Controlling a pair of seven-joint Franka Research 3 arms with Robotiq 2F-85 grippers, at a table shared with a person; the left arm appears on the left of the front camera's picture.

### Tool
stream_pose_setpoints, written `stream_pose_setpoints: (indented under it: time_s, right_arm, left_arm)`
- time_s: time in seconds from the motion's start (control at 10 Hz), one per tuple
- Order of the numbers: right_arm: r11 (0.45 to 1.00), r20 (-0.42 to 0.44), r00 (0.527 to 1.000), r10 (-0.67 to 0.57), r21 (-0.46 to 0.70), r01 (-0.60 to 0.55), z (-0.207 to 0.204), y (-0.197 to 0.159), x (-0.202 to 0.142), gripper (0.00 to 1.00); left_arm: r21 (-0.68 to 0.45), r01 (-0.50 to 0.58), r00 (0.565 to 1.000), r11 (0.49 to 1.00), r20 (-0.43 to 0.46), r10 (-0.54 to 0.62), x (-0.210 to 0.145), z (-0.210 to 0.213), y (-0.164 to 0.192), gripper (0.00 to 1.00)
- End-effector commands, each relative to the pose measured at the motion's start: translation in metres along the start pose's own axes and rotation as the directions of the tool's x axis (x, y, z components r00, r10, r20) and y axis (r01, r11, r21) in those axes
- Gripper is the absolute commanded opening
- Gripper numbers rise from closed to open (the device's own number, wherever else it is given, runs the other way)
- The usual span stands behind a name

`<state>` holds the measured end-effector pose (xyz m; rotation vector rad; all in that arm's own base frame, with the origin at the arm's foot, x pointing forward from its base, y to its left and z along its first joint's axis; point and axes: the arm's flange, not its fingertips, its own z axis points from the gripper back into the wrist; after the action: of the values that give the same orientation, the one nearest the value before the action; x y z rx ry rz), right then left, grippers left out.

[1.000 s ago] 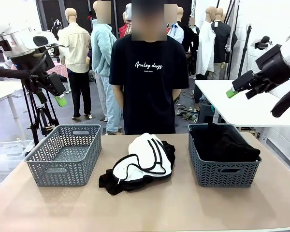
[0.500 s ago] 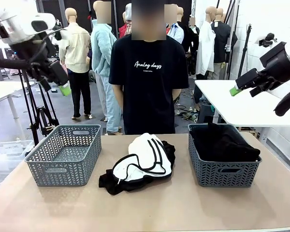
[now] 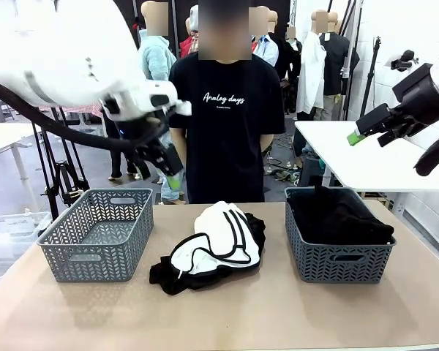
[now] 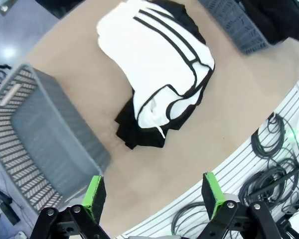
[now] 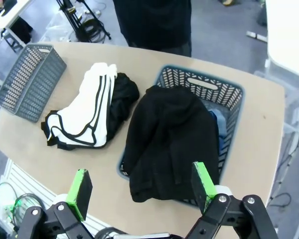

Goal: Sort the tops and bottoms.
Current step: Lift clothes from the center of the table with your left hand.

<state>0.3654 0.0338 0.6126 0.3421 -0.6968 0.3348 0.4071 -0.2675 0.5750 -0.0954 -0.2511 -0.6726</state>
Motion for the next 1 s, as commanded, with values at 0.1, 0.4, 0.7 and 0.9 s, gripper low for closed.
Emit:
stream_pose_setpoints:
  time_s: [0.1,0.4,0.7,0.9]
  right_arm:
    - [1.000,-0.005,1.000,-0.002,0.002,0.002,0.000,0.000,-0.001,1.00]
    - [1.000,-0.005,1.000,-0.002,0.002,0.002,0.000,0.000,-0.001,1.00]
    - [1.000,-0.005,1.000,-0.002,0.002,0.002,0.000,0.000,-0.001,1.00]
    - [1.000,-0.005,1.000,-0.002,0.002,0.002,0.000,0.000,-0.001,1.00]
  left_arm:
    - [0.221,0.060,0.989,0.973,-0.143,-0.028,-0.014,0.041,0.027,1.00]
    - [0.097,0.030,0.996,0.995,-0.090,-0.022,-0.006,0.003,0.011,1.00]
    - [-0.022,0.026,0.999,0.999,0.036,-0.025,0.031,-0.051,-0.024,1.00]
    - [-0.003,0.059,0.998,0.998,-0.032,-0.059,0.058,-0.089,-0.045,1.00]
